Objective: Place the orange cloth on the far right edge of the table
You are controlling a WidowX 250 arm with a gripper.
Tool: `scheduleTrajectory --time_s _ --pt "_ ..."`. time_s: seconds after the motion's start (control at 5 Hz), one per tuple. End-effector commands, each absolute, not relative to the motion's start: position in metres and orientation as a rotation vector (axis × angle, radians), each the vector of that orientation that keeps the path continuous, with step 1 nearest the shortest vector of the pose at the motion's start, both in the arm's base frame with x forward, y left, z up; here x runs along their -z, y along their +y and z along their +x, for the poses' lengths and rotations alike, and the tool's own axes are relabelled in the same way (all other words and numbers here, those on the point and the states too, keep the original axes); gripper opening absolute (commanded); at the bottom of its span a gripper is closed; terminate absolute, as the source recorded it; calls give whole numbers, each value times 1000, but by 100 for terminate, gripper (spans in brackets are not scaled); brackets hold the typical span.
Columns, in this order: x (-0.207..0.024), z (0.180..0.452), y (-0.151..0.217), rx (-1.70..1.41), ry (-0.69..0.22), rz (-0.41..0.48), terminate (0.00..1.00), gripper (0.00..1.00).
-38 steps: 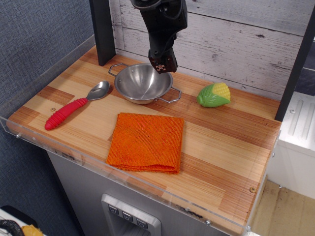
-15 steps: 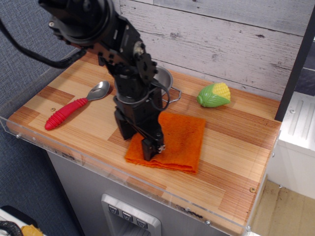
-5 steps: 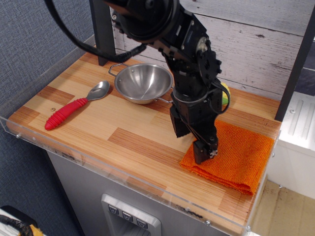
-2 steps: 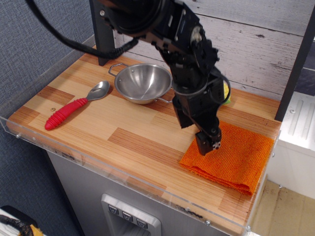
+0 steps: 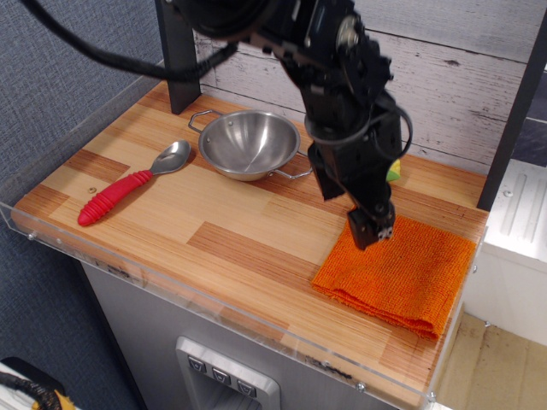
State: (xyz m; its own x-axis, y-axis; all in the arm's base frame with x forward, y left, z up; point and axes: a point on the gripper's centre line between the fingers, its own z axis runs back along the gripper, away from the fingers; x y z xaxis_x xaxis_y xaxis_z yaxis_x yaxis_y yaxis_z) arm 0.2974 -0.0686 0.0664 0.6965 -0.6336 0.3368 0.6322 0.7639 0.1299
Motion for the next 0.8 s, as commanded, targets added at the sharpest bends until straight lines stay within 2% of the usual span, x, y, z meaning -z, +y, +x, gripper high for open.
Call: scheduleTrajectory --time_s 0.0,0.2,0.4,0.6 --pt "-134 288 -66 694 -564 92 0 100" --pt "-156 283 -53 639 -602 152 0 100" --pt "-170 276 -37 464 -567 258 0 100" --pt "-174 270 -22 309 -528 318 0 100"
